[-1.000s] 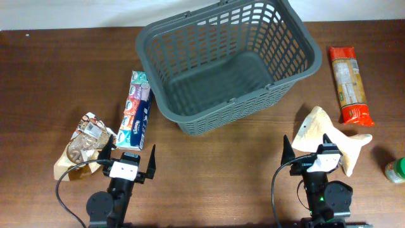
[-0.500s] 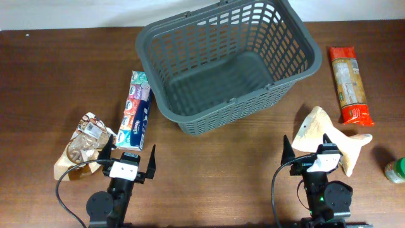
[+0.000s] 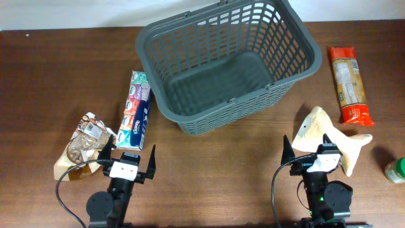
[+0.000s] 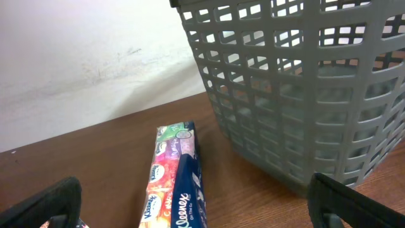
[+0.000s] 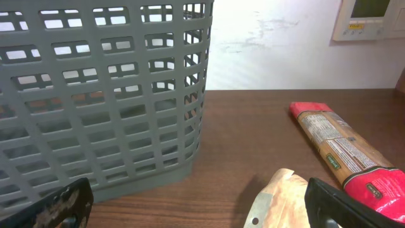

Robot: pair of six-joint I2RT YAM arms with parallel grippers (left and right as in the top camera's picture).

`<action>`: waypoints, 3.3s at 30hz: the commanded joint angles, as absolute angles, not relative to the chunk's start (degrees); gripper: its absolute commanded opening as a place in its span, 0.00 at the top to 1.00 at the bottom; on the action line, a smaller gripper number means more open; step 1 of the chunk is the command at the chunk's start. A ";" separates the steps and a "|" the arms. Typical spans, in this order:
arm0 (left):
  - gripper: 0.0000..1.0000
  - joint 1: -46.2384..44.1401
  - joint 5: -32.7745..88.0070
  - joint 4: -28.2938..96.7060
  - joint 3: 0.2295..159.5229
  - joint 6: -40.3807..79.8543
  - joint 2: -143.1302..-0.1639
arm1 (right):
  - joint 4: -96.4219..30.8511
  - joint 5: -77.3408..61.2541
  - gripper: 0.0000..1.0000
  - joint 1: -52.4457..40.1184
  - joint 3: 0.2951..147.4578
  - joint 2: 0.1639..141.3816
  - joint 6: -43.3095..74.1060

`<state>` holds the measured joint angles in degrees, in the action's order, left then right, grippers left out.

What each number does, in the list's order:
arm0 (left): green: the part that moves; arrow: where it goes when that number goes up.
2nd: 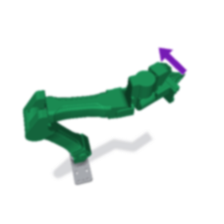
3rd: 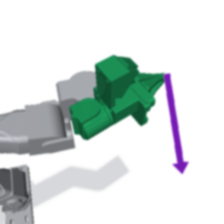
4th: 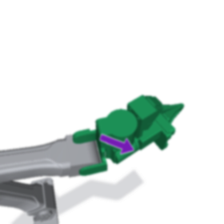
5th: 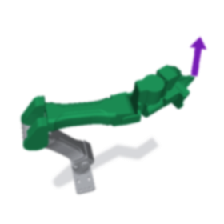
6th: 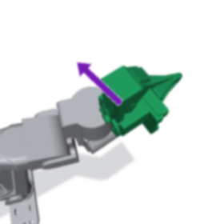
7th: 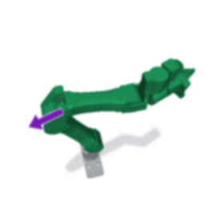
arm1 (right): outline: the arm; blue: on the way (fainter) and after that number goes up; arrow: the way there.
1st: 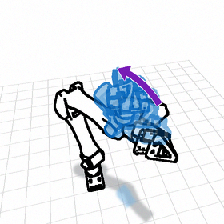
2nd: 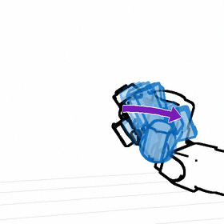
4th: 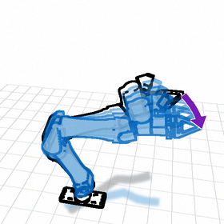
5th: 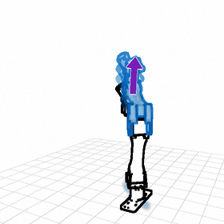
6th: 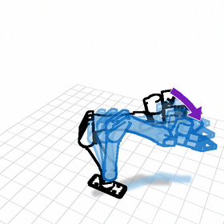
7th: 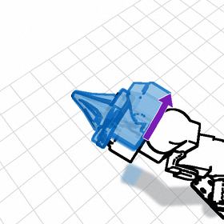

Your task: Pack container

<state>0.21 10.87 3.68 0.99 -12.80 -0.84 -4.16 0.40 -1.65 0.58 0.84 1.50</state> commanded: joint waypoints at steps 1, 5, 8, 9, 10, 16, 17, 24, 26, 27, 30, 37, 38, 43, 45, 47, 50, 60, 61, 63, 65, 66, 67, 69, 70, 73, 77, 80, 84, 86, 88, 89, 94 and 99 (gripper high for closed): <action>0.01 0.60 10.68 3.68 0.49 -12.32 -0.30 | -4.62 0.51 0.01 -2.24 0.32 0.25 1.74; 0.01 0.60 10.68 3.68 0.49 -12.32 -0.30 | -4.62 0.51 0.01 -2.24 0.32 0.25 1.74; 0.01 0.60 10.68 3.68 0.49 -12.32 -0.30 | -4.62 0.51 0.01 -2.24 0.32 0.25 1.74; 0.01 0.60 10.68 3.68 0.49 -12.32 -0.30 | -4.62 0.51 0.01 -2.24 0.32 0.25 1.74; 0.01 0.60 10.68 3.68 0.49 -12.32 -0.30 | -4.62 0.51 0.01 -2.24 0.32 0.25 1.74; 0.01 0.60 10.68 3.68 0.49 -12.32 -0.30 | -4.62 0.49 0.01 -2.24 0.32 0.25 1.74; 0.01 0.60 10.68 3.68 0.49 -12.32 -0.30 | -4.62 0.51 0.01 -2.24 0.32 0.25 1.74; 0.01 0.60 10.68 3.68 0.49 -12.32 -0.30 | -4.62 0.49 0.01 -2.24 0.32 0.25 1.74; 0.01 0.60 10.94 3.53 0.49 -12.29 -0.30 | -4.60 0.49 0.01 -2.24 0.32 0.25 1.74; 0.01 0.58 11.38 3.55 0.54 -12.27 -0.30 | -4.56 0.49 0.01 -2.24 0.32 0.25 1.74; 0.01 0.54 14.00 3.55 0.58 -9.54 -0.36 | -4.58 0.43 0.01 -2.24 0.32 0.25 1.98; 0.01 0.54 23.24 3.16 0.58 7.97 -0.36 | -4.47 -1.28 0.01 -2.24 0.32 0.36 11.25; 0.01 0.54 24.71 3.09 0.58 8.51 -0.40 | -4.47 -1.28 0.01 -2.24 0.32 0.36 11.25; 0.01 0.54 28.73 3.07 0.58 8.56 -0.40 | -4.43 -1.34 0.01 -2.24 0.32 0.36 11.27; 0.01 0.54 29.45 3.07 0.58 8.56 -0.40 | -4.36 -2.76 0.01 -2.24 0.32 0.36 11.31; 0.01 0.54 31.09 3.09 0.58 8.56 -0.40 | -4.14 -5.85 0.01 -2.24 0.32 0.40 12.80; 0.01 0.54 35.73 3.14 0.58 8.56 -0.40 | -3.68 -8.71 0.01 -2.24 0.32 0.43 16.97; 0.01 0.54 55.79 2.20 1.28 18.46 -0.40 | -4.12 -21.52 0.01 -2.22 3.49 0.47 27.29; 0.01 0.56 56.77 1.56 1.89 18.46 -0.40 | -4.86 -21.91 0.01 -2.22 4.73 0.47 27.27; 0.01 0.56 56.73 1.30 3.99 18.44 -0.40 | -8.08 -21.85 0.01 -2.17 8.51 0.47 26.94; 0.01 0.56 55.64 1.52 7.11 18.41 -0.40 | -13.17 -20.80 0.01 -2.13 13.82 0.86 24.58; 0.01 0.56 54.33 2.48 8.82 18.41 -0.45 | -15.84 -19.49 0.01 -2.13 16.45 1.28 23.81; 0.01 0.56 52.31 4.43 10.79 18.39 -0.58 | -20.21 -16.84 0.01 -2.13 20.69 2.22 22.59; 0.01 0.56 46.22 10.26 15.16 18.39 -1.02 | -27.31 -11.97 0.01 -2.13 28.82 4.95 20.64; 0.01 0.56 43.59 12.56 17.10 18.39 -1.13 | -31.35 -10.59 0.01 -2.13 33.58 6.96 19.11; 0.01 0.56 42.26 8.95 20.71 18.46 -1.13 | -44.03 -10.72 0.01 -2.24 50.24 15.38 15.20; 0.01 0.54 46.09 -2.42 21.45 18.92 -1.23 | -54.52 -13.67 0.01 -2.24 65.34 22.72 15.25; 0.01 0.56 48.38 -6.52 24.14 21.43 -3.20 | -55.79 -16.34 0.01 -2.24 73.43 25.30 15.18; 0.01 0.56 50.61 -3.16 32.80 20.12 -10.20 | -56.88 -14.76 0.01 -2.24 81.60 28.05 14.35; 0.01 0.56 51.92 0.75 39.81 18.22 -15.73 | -60.58 -12.27 0.01 -2.24 86.54 30.76 14.35; 0.01 0.56 52.16 8.38 48.82 15.25 -22.11 | -66.57 -9.67 0.01 -2.24 92.12 34.50 14.35; 0.01 0.56 52.12 12.53 53.21 13.17 -25.19 | -69.97 -8.86 0.01 -2.24 95.04 36.64 14.31; 0.01 0.54 54.72 27.77 73.14 6.55 -39.99 | -85.30 -9.72 0.01 -2.24 108.88 47.68 11.44; 0.01 0.54 61.12 25.45 77.52 6.57 -46.44 | -90.74 -10.66 0.01 -2.24 111.37 52.18 10.94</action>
